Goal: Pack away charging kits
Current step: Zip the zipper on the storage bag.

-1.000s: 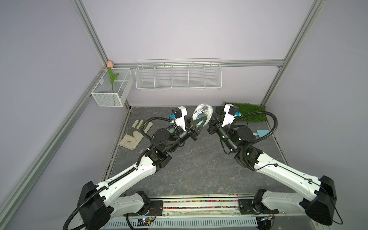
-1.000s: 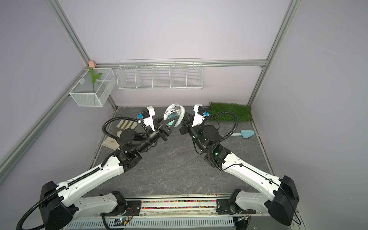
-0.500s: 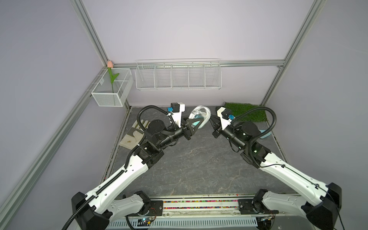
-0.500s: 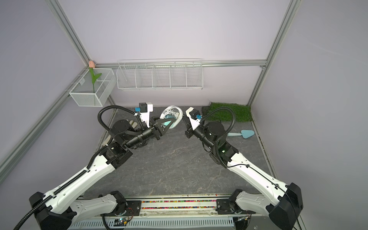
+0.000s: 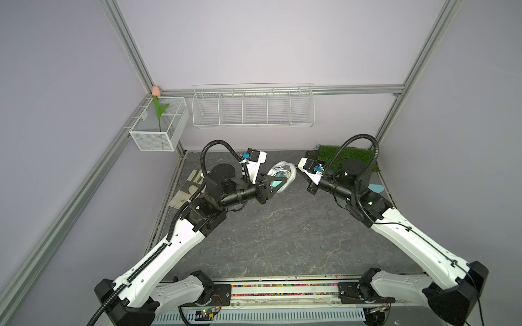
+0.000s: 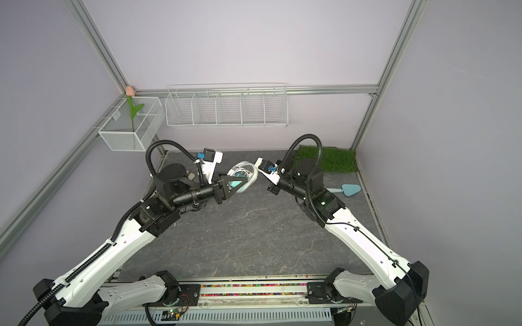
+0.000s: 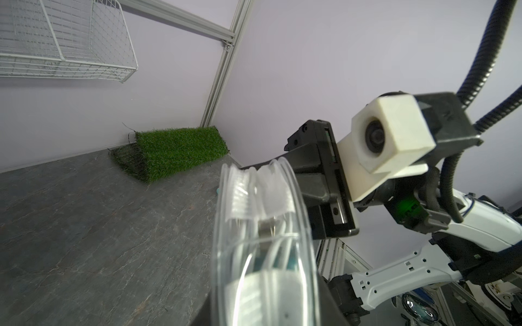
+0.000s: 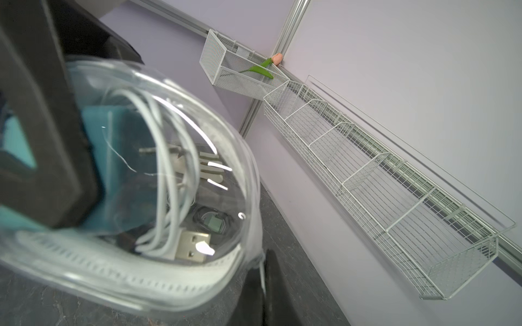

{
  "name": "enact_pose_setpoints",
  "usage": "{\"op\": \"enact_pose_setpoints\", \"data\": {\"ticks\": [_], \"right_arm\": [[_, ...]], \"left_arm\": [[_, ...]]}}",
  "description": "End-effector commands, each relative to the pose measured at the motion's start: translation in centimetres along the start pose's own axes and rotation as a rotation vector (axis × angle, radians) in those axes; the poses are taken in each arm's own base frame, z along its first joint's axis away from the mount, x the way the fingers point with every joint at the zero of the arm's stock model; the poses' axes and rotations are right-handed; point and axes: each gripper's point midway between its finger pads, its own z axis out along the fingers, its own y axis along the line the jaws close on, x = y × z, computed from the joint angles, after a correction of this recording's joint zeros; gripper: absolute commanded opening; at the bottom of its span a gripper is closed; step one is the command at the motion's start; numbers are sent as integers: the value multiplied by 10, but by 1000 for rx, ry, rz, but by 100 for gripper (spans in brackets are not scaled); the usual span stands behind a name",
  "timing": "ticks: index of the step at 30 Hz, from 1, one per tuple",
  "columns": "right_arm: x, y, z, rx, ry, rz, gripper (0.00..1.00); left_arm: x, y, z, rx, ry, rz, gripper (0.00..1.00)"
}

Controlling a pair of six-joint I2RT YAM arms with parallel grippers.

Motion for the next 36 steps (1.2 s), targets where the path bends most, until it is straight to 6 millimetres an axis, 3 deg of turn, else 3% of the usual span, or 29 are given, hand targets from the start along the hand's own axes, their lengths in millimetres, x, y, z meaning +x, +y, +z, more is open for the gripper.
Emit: {"op": "enact_pose_setpoints", "data": {"ticks": [1,5,11,21,27,29,33,36], "right_arm": [[-17,-16,-5,16,-32,-57,6],[-23,-5,-6,-52,-51,-74,6],[-8,-16,4,-7,-5,-147,6],[-23,-5,11,-101,-77,-175,6],[-4,-27,31,-4,-11,-249,6],[0,-30,37,26,-25,-356,6],[-4,-30,39,106,-139,-546,6],[-15,-37,35,57,-135,-562,6]], "left_arm": [[35,0,4,29,164,-39,0],[45,7,15,24,227,-41,0],[54,12,22,29,276,-28,0],[72,23,46,59,391,-25,0],[85,33,54,52,440,-30,0],[88,36,57,51,454,-32,0],[87,37,61,50,461,-31,0],[87,37,61,50,463,-25,0]]}}
